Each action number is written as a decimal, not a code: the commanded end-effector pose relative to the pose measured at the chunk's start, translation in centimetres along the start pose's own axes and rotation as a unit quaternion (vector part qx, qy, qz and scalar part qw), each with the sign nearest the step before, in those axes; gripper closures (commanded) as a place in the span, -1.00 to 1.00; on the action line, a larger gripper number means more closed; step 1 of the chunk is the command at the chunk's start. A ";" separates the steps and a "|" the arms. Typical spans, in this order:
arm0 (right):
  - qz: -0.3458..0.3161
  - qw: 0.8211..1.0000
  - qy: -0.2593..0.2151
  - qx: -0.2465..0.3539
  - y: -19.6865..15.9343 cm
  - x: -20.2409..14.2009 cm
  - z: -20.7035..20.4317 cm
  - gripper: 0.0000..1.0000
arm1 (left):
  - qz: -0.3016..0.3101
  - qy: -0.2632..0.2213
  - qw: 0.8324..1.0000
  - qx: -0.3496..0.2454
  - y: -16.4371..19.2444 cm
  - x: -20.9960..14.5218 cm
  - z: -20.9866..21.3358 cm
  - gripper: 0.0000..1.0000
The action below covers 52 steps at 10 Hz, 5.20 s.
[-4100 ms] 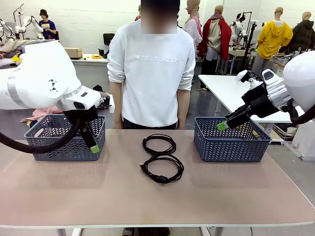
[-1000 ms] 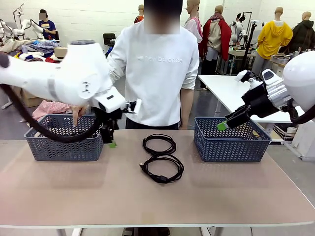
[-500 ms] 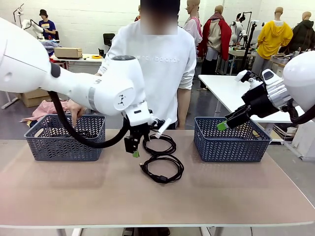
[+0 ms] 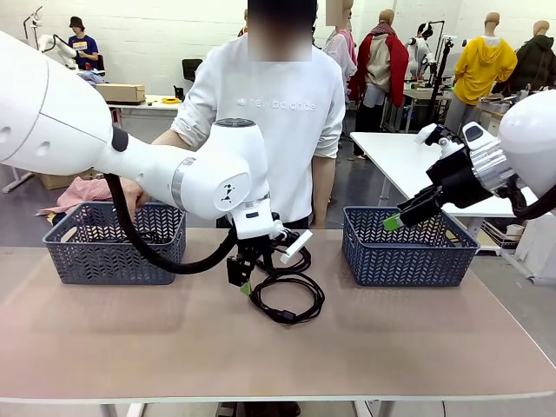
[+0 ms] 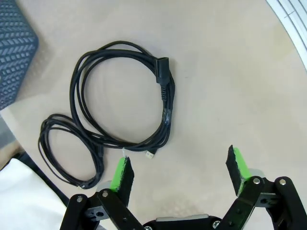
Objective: Organize the cables according to human instructions.
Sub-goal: Pick up a bundle of cables and place it in the basket indicated by the human.
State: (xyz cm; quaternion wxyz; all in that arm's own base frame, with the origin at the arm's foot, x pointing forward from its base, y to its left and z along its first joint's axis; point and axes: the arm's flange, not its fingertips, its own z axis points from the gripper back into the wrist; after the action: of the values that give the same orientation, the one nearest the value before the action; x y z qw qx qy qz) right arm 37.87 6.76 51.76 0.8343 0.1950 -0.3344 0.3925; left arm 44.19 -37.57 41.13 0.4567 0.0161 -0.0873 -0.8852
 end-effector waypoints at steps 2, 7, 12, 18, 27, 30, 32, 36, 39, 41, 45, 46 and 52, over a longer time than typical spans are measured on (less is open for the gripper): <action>0.004 1.000 -0.011 0.009 -0.2 0.1 -0.1 -1.00 | 0.001 0.002 1.000 0.003 -0.1 0.1 0.4 -1.00; 0.004 1.000 -0.011 0.009 -0.2 0.1 -0.1 -1.00 | -0.018 0.008 1.000 -0.001 0.6 0.3 -1.1 -1.00; 0.004 1.000 -0.011 0.009 -0.2 0.1 -0.1 -1.00 | -0.055 -0.002 0.998 -0.030 1.1 1.6 -5.3 -1.00; 0.004 1.000 -0.011 0.009 -0.2 0.1 -0.1 -1.00 | -0.072 -0.007 0.997 -0.037 1.2 1.4 -8.6 -1.00; 0.004 1.000 -0.011 0.009 -0.2 0.1 -0.1 -1.00 | -0.079 -0.003 0.996 -0.034 3.0 -0.1 -10.1 -0.80; 0.004 1.000 -0.011 0.009 -0.2 0.1 -0.1 -1.00 | -0.082 -0.002 0.996 -0.036 2.9 -0.3 -10.2 -0.19; 0.004 1.000 -0.011 0.009 -0.2 0.1 -0.1 -1.00 | -0.083 0.000 0.996 -0.038 3.0 -0.4 -10.1 0.19; 0.004 1.000 -0.011 0.009 -0.2 0.1 -0.1 -1.00 | -0.090 -0.003 0.995 -0.043 3.0 -0.3 -9.5 0.96; 0.004 1.000 -0.011 0.009 -0.2 0.1 -0.1 -1.00 | -0.117 -0.020 0.991 -0.055 2.1 0.2 -7.6 1.00; 0.004 1.000 -0.011 0.009 -0.2 0.1 -0.1 -1.00 | -0.129 -0.011 0.990 -0.053 1.0 0.7 -4.5 1.00; 0.004 1.000 -0.011 0.009 -0.2 0.1 -0.1 -1.00 | -0.035 0.065 0.997 -0.030 -0.3 -3.2 4.9 1.00; 0.004 1.000 -0.011 0.009 -0.2 0.1 -0.1 -1.00 | 0.004 0.072 0.997 -0.025 -0.7 -5.5 6.8 1.00; 0.004 1.000 -0.011 0.009 -0.2 0.1 -0.1 -1.00 | 0.208 0.083 0.975 0.007 -4.2 -21.3 12.3 1.00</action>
State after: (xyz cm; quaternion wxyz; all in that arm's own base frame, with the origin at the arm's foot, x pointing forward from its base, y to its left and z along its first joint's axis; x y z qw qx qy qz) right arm 37.87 6.74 51.75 0.8344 0.1949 -0.3343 0.3924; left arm 52.17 -16.58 51.41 0.6146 0.0793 -0.0444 -0.7836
